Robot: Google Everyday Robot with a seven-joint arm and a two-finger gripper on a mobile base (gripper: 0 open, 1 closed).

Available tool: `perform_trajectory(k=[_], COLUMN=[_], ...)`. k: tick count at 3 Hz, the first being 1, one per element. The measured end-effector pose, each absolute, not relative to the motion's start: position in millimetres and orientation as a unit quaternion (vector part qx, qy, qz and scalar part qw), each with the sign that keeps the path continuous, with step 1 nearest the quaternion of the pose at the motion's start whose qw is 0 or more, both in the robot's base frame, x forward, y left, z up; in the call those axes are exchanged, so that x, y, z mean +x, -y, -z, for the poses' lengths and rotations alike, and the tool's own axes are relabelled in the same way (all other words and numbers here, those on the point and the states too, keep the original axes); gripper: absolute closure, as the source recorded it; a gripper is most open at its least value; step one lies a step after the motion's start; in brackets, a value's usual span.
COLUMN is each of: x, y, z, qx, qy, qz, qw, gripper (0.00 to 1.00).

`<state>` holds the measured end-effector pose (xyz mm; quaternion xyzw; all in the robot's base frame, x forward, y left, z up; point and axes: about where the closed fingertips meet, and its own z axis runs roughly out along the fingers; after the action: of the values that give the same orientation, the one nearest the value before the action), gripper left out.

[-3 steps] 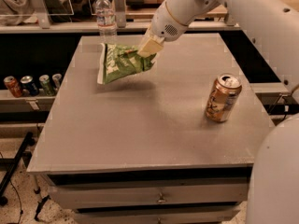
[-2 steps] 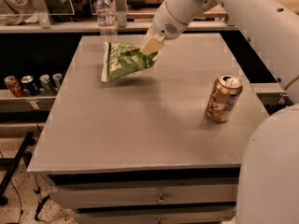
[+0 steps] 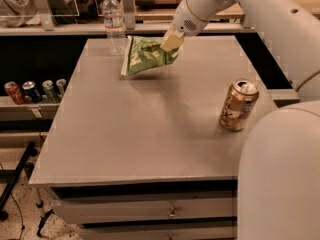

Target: Move green jalapeno chip bag near water bottle

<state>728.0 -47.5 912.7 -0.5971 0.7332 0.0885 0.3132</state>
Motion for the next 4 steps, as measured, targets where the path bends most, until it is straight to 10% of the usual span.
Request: perform_trajectory(k=[4], x=[794], y=[56], z=[-911], qx=[-0.549], qy=[-0.748], qz=[-0.098], qw=[0.36], gripper=[1.0])
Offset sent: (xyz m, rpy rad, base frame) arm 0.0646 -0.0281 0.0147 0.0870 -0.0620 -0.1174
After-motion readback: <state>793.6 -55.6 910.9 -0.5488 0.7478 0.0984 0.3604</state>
